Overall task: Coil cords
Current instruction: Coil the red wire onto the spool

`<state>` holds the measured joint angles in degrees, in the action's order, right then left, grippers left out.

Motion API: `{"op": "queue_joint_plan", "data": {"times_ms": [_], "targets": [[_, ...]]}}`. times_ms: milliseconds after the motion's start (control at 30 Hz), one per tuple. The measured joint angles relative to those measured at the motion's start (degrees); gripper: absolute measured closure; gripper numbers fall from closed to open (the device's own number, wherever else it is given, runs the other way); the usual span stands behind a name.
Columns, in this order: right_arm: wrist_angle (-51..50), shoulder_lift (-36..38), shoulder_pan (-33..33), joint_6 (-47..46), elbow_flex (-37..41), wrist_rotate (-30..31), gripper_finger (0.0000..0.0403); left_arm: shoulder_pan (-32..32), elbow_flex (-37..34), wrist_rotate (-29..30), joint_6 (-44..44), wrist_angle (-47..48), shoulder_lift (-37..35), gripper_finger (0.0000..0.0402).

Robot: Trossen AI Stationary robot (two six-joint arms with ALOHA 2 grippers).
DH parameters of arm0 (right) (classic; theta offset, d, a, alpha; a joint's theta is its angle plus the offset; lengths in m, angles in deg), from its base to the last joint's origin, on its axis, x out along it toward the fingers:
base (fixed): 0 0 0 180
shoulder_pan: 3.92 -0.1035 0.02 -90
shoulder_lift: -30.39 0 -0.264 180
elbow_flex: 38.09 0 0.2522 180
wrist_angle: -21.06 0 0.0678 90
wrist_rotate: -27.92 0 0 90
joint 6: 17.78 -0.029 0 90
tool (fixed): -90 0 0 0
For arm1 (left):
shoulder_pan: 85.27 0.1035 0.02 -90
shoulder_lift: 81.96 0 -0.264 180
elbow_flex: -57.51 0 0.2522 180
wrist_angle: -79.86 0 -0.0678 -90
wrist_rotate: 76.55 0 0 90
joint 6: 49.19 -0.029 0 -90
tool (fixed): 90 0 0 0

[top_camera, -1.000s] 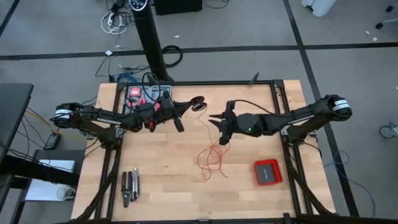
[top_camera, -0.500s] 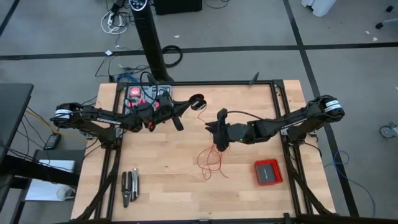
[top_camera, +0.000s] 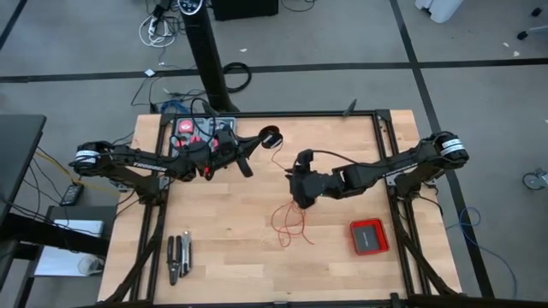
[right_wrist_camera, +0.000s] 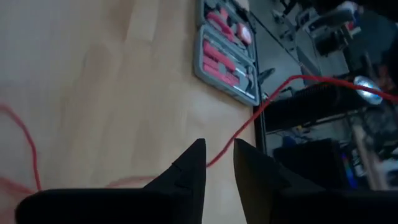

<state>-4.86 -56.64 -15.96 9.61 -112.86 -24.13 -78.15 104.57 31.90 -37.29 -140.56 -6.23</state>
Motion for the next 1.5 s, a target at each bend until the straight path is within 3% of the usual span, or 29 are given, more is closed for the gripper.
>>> {"op": "queue_joint_plan", "data": {"times_ms": [100, 200, 267, 500, 833, 1067, 1500], "targets": [[0.1, -0.4, -0.2, 1.9, 0.0, 1.1, 0.0322, 0.0, 0.0, 0.7, 0.2, -0.2, 0.0, 0.0401], [3.6, -0.6, 1.1, -11.1, 0.0, 2.0, 0.0323, 0.0, 0.0, 1.3, 0.2, -0.4, 0.0, 0.0401], [3.9, -0.4, 3.0, -20.5, -0.1, -2.1, 0.0325, 0.0, 0.0, 1.3, 0.4, -0.4, 0.0, 0.0401], [1.1, -2.1, 4.6, -27.4, 0.0, -4.0, 0.0326, 0.0, 0.0, 0.5, 0.4, -0.9, 0.0, 0.0401], [2.2, -3.8, 5.2, -27.2, 0.0, -1.5, 0.0339, 0.0, 0.0, -0.1, 0.4, -1.8, 0.0, 0.0401], [3.7, -3.8, 5.9, -23.4, 0.0, -1.1, 0.0396, 0.0, 0.0, -0.2, -1.0, -1.9, 0.0, 0.0402], [6.6, -3.8, 6.2, -21.2, 0.0, -1.6, 0.0401, 0.0, 0.0, -0.2, -1.6, -1.8, 0.0, 0.0401]]}}
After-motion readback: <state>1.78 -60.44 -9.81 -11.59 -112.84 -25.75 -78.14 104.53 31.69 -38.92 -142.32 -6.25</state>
